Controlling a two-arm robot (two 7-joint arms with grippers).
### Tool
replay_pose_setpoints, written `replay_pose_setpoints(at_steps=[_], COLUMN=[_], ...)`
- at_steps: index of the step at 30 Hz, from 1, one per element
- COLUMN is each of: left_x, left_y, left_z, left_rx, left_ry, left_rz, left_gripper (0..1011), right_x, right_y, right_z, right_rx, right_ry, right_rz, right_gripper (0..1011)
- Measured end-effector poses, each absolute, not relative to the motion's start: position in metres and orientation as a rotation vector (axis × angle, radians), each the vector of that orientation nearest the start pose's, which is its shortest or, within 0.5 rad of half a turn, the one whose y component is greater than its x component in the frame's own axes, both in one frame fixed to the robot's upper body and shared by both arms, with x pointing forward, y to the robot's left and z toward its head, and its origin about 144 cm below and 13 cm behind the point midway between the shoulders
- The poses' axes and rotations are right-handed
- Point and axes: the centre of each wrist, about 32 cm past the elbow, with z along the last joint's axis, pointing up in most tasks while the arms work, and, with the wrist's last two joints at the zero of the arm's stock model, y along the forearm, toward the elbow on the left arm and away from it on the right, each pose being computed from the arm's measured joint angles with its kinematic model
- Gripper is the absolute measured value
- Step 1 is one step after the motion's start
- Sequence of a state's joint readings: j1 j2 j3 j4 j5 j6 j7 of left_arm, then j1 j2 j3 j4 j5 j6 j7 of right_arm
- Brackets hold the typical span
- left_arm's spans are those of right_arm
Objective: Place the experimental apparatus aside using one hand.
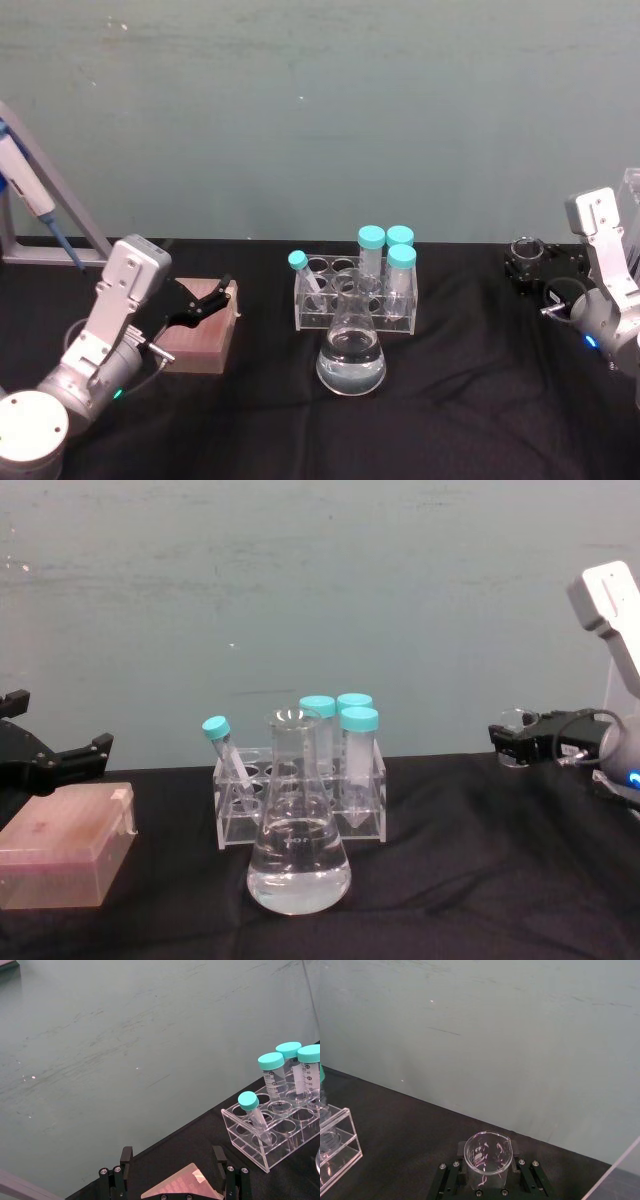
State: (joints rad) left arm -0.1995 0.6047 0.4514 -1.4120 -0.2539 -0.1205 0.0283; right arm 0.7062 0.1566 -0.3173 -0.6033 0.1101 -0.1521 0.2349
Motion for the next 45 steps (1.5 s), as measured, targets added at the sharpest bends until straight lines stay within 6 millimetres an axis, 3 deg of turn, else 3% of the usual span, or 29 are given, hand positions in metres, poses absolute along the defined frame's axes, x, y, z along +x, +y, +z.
replay_pose_setpoints(at_steps=[20,45], left_x=[0.489,0.489], left_y=[0.31,0.31], left_z=[1.14,1.14], left_rx=[0.304,0.305], left_ry=[-0.285,-0.285], left_rz=[1.248,1.248], left_gripper=[1000,1000], right_x=[0.62,0.614], right_y=[-0.241,-0.239], right_z=[1.119,1.116], right_rx=[-0.254,-0.246], right_ry=[0.076,0.079], right_rz=[-1.36,-1.468], right_gripper=[461,461])
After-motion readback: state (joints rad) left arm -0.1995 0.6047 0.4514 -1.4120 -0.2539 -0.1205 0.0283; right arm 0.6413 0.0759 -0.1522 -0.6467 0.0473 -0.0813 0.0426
